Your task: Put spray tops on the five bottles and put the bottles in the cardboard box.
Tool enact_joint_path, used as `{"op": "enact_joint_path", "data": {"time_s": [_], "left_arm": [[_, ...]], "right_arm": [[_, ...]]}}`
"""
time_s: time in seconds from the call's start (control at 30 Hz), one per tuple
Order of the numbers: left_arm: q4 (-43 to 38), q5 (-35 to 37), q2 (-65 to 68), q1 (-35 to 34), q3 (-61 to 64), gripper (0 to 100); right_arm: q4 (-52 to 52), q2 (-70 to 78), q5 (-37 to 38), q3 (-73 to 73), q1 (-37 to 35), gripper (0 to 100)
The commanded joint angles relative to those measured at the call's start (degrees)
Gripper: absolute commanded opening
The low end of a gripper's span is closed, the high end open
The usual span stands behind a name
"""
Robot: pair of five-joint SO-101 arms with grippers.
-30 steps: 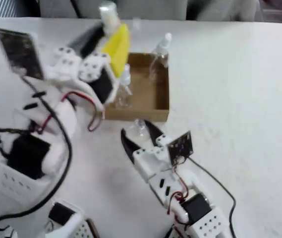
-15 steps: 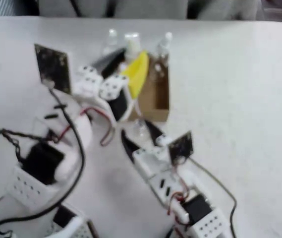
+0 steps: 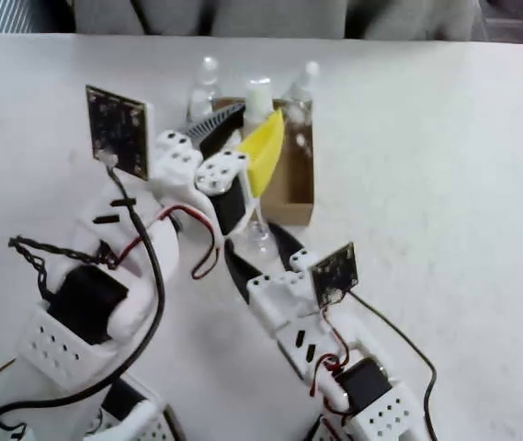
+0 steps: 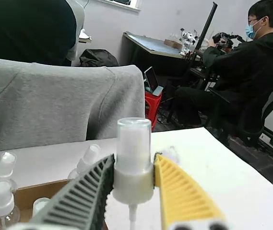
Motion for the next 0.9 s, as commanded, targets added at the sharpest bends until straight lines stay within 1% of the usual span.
{"op": "enact_joint_path", "data": {"time_s": [0.0,0.1,0.4,0.6,0.8,0.87], "left_arm": [[2.55,0.35,-1.80,1.71,-1.14,5],[4.66,0.35,-1.80,1.27,-1.05,5],[5.19,0.35,-1.89,1.45,-0.53,5],[10.55,0.35,-1.71,1.71,-0.44,5],[10.46,0.26,-1.80,1.71,7.03,5],[8.35,0.26,-2.15,1.71,10.37,5]], "right_arm": [[0.13,0.40,-0.18,0.70,-0.31,1.6],[0.13,0.40,-0.18,0.70,-0.31,1.6],[0.13,0.40,-0.18,0.70,-0.22,1.6],[0.13,0.40,-0.18,0.70,-0.22,1.6],[0.13,0.40,-0.09,0.70,-0.22,1.6],[0.13,0.40,-0.09,0.70,-0.22,1.6]]}}
